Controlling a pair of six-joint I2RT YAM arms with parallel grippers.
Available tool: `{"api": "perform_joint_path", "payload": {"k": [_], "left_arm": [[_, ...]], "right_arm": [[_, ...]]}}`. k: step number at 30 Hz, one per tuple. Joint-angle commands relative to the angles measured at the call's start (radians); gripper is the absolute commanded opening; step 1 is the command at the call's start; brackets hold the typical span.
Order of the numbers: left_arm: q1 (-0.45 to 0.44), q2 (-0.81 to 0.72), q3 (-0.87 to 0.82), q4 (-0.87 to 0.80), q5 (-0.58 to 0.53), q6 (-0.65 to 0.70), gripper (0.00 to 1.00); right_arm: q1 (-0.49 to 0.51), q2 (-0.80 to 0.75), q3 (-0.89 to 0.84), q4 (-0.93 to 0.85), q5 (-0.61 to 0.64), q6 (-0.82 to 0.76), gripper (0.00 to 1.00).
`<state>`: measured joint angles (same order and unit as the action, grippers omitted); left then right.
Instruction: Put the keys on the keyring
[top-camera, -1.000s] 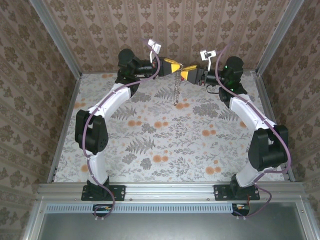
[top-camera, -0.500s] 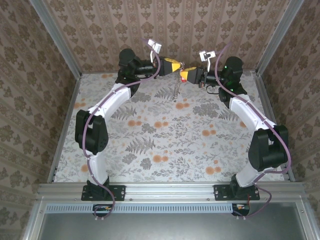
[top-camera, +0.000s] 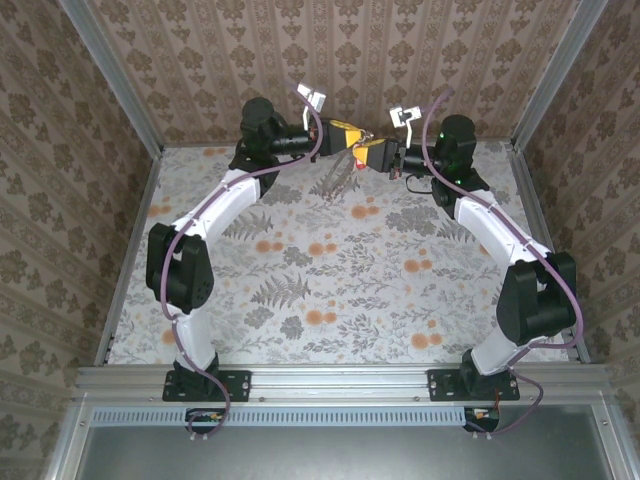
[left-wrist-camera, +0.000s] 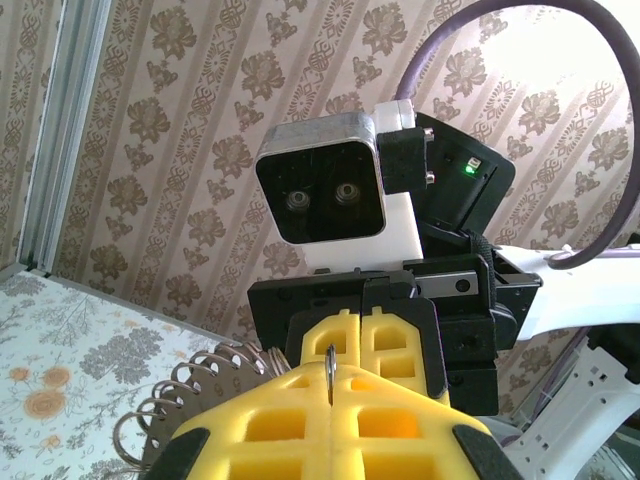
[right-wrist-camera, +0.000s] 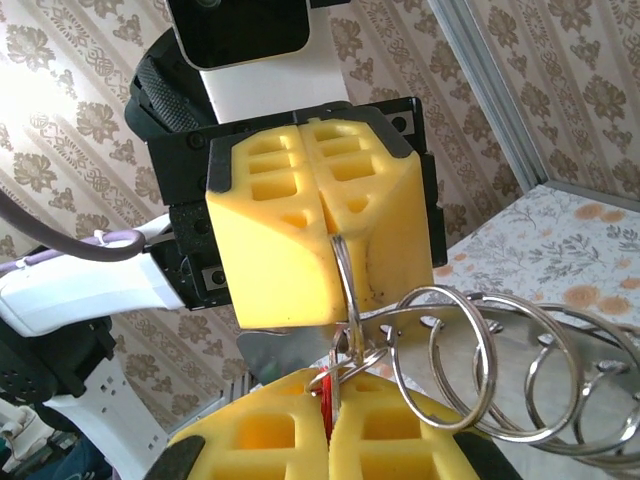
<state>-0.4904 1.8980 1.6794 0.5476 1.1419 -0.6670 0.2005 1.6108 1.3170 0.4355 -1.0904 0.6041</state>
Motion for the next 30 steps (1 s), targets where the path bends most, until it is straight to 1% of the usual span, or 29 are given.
{"api": "perform_joint_path", "payload": {"k": [1, 8, 11, 13, 15, 16, 22, 23, 24, 25, 27, 28, 30], "left_arm": [[-0.008, -0.069, -0.006, 0.013, -0.032, 0.044, 0.00], [-0.011, -0.079, -0.023, 0.016, -0.044, 0.052, 0.00], [-0.016, -0.082, -0.032, 0.018, -0.048, 0.053, 0.00], [-0.019, -0.083, -0.038, 0.023, -0.051, 0.052, 0.00], [-0.020, -0.085, -0.046, 0.037, -0.057, 0.043, 0.00], [-0.020, -0.085, -0.049, 0.041, -0.059, 0.041, 0.00], [-0.022, -0.082, -0.051, 0.049, -0.064, 0.034, 0.00], [-0.021, -0.082, -0.053, 0.049, -0.066, 0.034, 0.00], [-0.020, -0.083, -0.056, 0.050, -0.071, 0.033, 0.00], [-0.020, -0.083, -0.058, 0.052, -0.075, 0.033, 0.00], [-0.019, -0.082, -0.060, 0.052, -0.086, 0.031, 0.00], [-0.018, -0.080, -0.063, 0.056, -0.090, 0.027, 0.00], [-0.014, -0.073, -0.063, 0.085, -0.090, 0.002, 0.00]], "right_arm": [[0.014, -0.014, 0.003, -0.028, 0.011, -0.023, 0.00], [0.031, 0.006, 0.014, -0.052, 0.030, -0.035, 0.00], [0.042, 0.028, 0.025, -0.026, 0.038, -0.007, 0.00], [0.061, 0.046, 0.050, -0.055, 0.022, -0.018, 0.00], [0.072, 0.052, 0.070, -0.138, 0.038, -0.075, 0.00], [0.074, 0.054, 0.071, -0.152, 0.038, -0.087, 0.00], [0.065, 0.059, 0.053, -0.132, 0.047, -0.065, 0.00], [0.060, 0.054, 0.048, -0.124, 0.050, -0.059, 0.01], [0.055, 0.047, 0.043, -0.117, 0.052, -0.052, 0.08], [0.050, 0.040, 0.037, -0.112, 0.053, -0.044, 0.16], [0.034, 0.016, 0.018, -0.102, 0.060, -0.030, 0.39], [0.025, 0.002, 0.007, -0.097, 0.060, -0.026, 0.45], [0.004, -0.037, -0.023, -0.096, 0.064, -0.023, 0.50]]}}
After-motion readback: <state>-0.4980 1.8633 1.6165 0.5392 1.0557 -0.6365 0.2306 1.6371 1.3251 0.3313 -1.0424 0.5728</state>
